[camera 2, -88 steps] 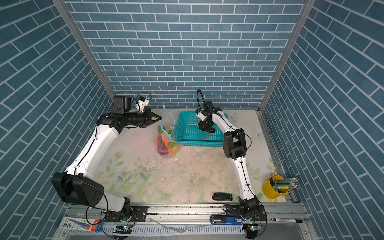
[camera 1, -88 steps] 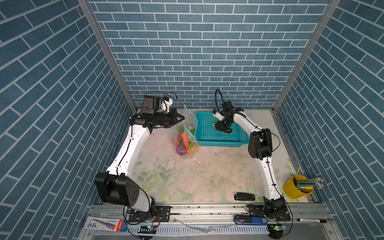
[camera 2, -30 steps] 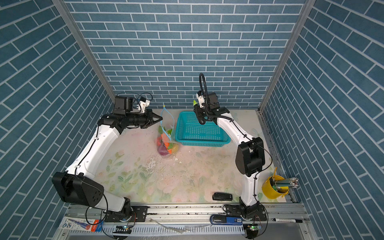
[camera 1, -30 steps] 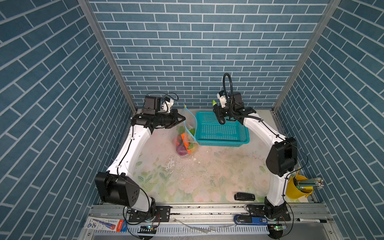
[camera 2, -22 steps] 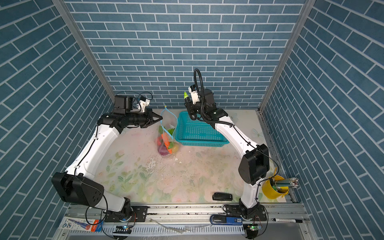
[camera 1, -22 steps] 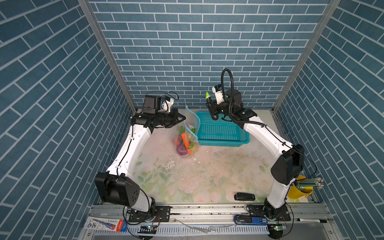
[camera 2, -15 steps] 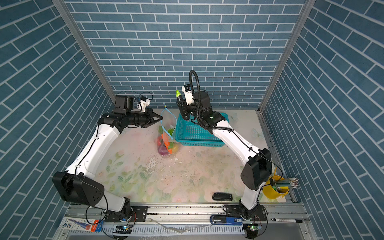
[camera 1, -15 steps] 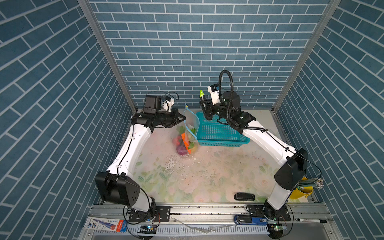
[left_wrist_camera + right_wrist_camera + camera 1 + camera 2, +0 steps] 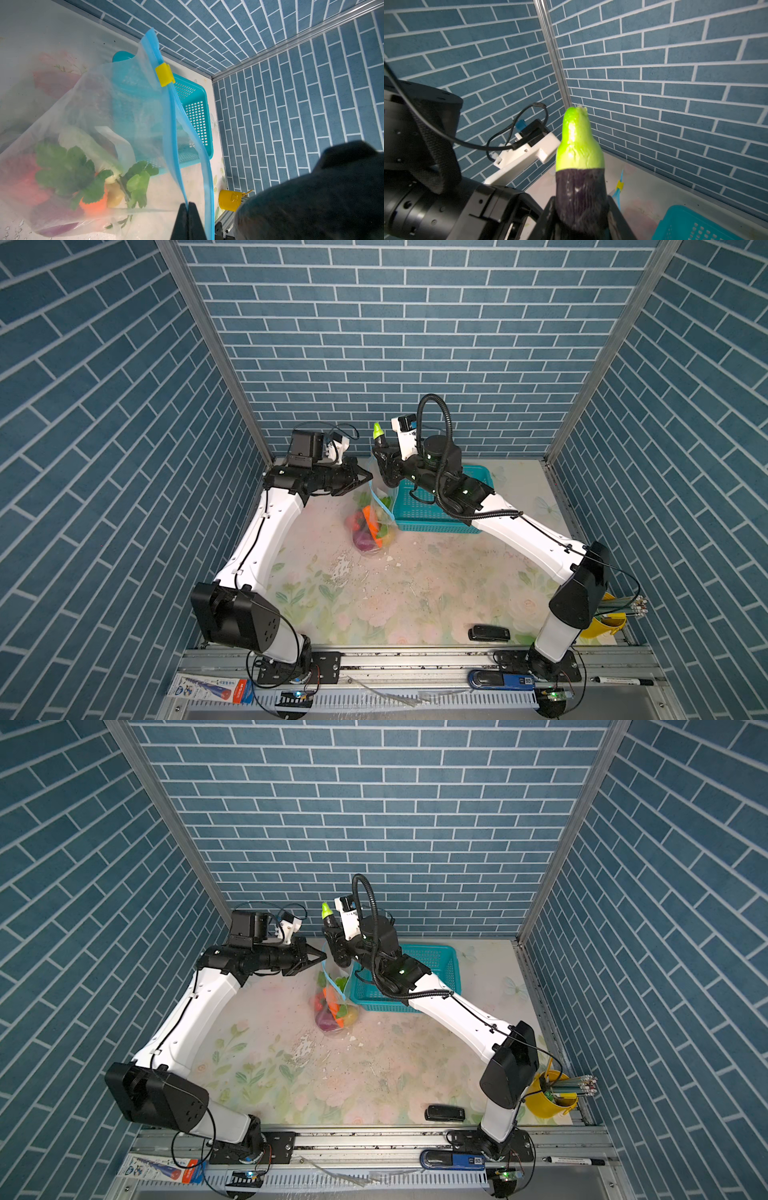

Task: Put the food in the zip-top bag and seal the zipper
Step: 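Carry the eggplant with the right gripper to the bag opening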

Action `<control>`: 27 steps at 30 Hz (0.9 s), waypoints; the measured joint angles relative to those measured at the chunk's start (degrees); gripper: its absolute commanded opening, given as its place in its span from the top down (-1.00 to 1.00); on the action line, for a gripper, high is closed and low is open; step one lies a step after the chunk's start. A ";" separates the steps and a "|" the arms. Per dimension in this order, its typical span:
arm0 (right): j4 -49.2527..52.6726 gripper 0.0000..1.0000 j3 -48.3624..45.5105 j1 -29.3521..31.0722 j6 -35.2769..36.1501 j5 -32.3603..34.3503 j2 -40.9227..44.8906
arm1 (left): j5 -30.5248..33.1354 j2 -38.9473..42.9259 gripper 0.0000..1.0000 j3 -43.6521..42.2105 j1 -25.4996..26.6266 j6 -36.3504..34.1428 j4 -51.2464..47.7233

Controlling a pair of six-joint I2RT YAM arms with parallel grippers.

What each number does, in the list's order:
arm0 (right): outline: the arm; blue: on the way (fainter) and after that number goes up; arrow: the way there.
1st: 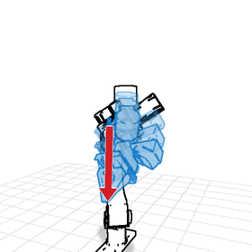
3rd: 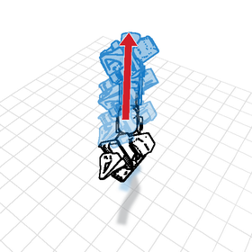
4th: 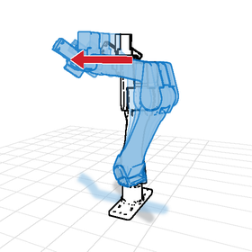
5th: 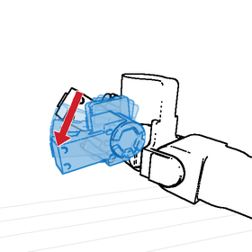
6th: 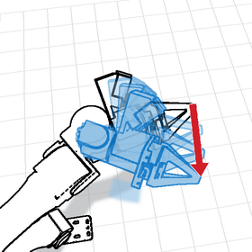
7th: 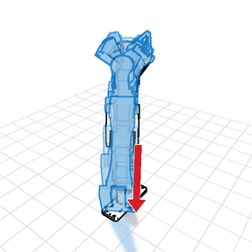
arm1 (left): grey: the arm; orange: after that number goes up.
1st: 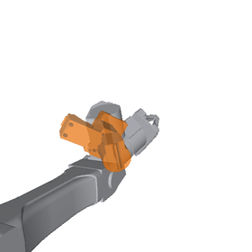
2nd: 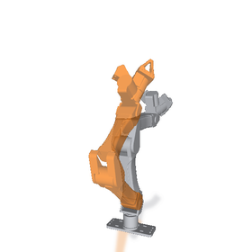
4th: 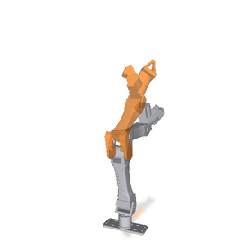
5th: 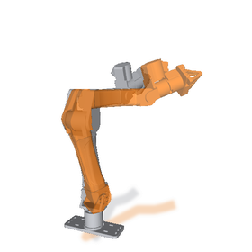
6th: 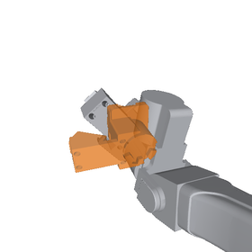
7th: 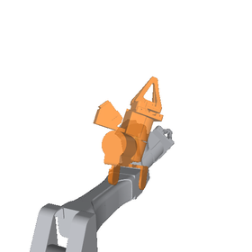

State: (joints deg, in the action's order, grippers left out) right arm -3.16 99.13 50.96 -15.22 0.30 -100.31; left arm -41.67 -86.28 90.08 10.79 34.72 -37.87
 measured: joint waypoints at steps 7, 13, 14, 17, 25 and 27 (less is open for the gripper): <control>-1.11 0.90 -1.60 0.87 -0.02 2.01 -0.13 | 0.00 -0.02 1.00 0.00 0.02 -0.37 -0.02; -1.16 0.83 -1.86 1.20 -1.05 3.10 -0.13 | -0.22 -0.85 1.00 0.00 0.02 -0.74 0.00; -1.16 0.83 -1.97 1.31 -1.27 3.32 -0.15 | -0.24 -0.85 1.00 0.00 0.02 -0.76 0.00; -1.20 0.80 -2.05 1.66 -1.79 4.04 -0.44 | -0.37 -0.85 1.00 0.00 0.02 -0.85 0.00; -1.31 0.74 -2.05 2.67 -2.54 5.22 -2.97 | -0.44 -0.85 1.00 0.00 0.02 -0.87 0.00; -1.27 0.72 -2.05 2.78 -2.51 5.35 -3.37 | -0.42 -0.85 1.00 0.00 0.02 -0.90 -0.02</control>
State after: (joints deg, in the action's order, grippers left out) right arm -4.43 97.08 53.74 -17.74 5.65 -103.68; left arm -42.09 -87.13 90.08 10.81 33.82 -37.89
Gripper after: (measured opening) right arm 0.345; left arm 0.044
